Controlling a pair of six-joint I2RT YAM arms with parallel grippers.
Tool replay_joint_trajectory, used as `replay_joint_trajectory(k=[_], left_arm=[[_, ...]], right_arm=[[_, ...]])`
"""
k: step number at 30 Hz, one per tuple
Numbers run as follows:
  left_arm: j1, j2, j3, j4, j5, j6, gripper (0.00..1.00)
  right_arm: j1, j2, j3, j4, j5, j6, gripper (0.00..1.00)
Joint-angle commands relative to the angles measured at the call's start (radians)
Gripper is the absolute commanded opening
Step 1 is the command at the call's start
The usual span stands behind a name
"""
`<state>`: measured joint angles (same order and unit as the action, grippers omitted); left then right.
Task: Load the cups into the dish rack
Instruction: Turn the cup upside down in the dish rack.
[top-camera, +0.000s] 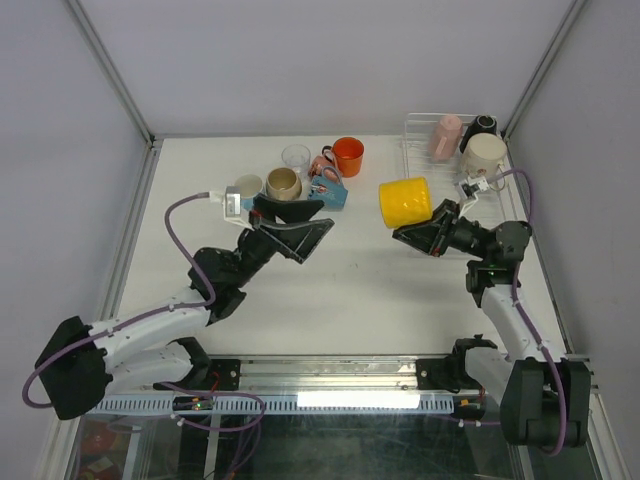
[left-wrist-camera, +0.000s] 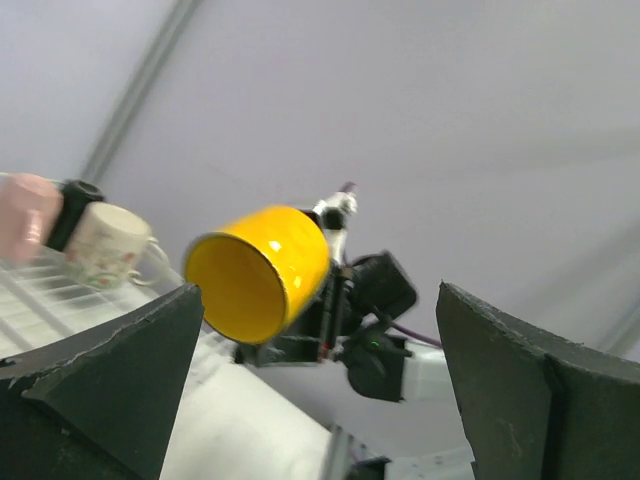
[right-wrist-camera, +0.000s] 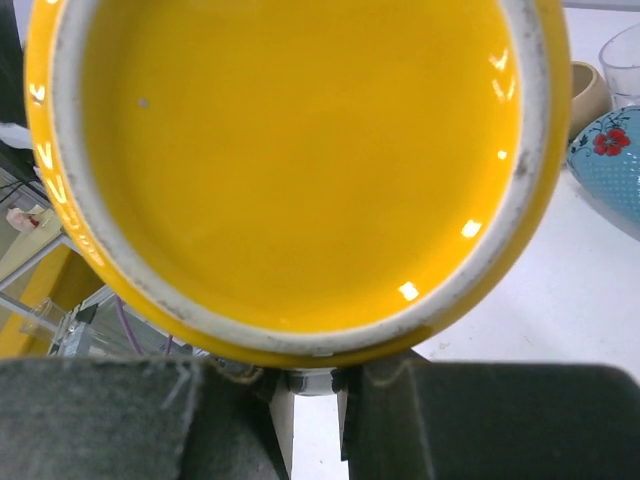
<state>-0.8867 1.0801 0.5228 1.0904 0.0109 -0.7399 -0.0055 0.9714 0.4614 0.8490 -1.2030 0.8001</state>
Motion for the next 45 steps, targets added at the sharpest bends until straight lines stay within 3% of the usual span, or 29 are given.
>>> replay_joint_trajectory(k=[1, 8, 14, 19, 32, 44, 45], left_arm=[[0.127, -0.086, 0.13, -0.438, 0.192, 0.076, 0.99], [0.292, -0.085, 0.331, -0.872, 0.348, 0.276, 0.99], [0.328, -0.029, 0.421, -1.1, 0.203, 0.534, 0.99], [0.337, -0.012, 0.383, -1.158, 0.071, 0.649, 0.99], [0.338, -0.024, 0.353, -1.163, 0.079, 0.653, 0.99], [0.338, -0.071, 0.342, -1.154, 0.049, 0.677, 0.99], [0.338, -0.074, 0.341, -1.153, 0.05, 0.677, 0.99]], right_arm=[[-0.044, -0.045, 0.072, 0.039, -0.023, -0.051, 0.0], [-0.094, -0.045, 0.083, 0.021, -0.02, -0.059, 0.0], [-0.148, -0.046, 0.088, 0.021, -0.022, -0.054, 0.0], [-0.189, -0.037, 0.096, 0.01, -0.039, -0.079, 0.0], [-0.29, -0.048, 0.154, -0.178, -0.046, -0.09, 0.0], [-0.303, 0.025, 0.316, -0.636, -0.046, -0.09, 0.0], [-0.303, 0.038, 0.332, -0.661, 0.03, -0.09, 0.0]])
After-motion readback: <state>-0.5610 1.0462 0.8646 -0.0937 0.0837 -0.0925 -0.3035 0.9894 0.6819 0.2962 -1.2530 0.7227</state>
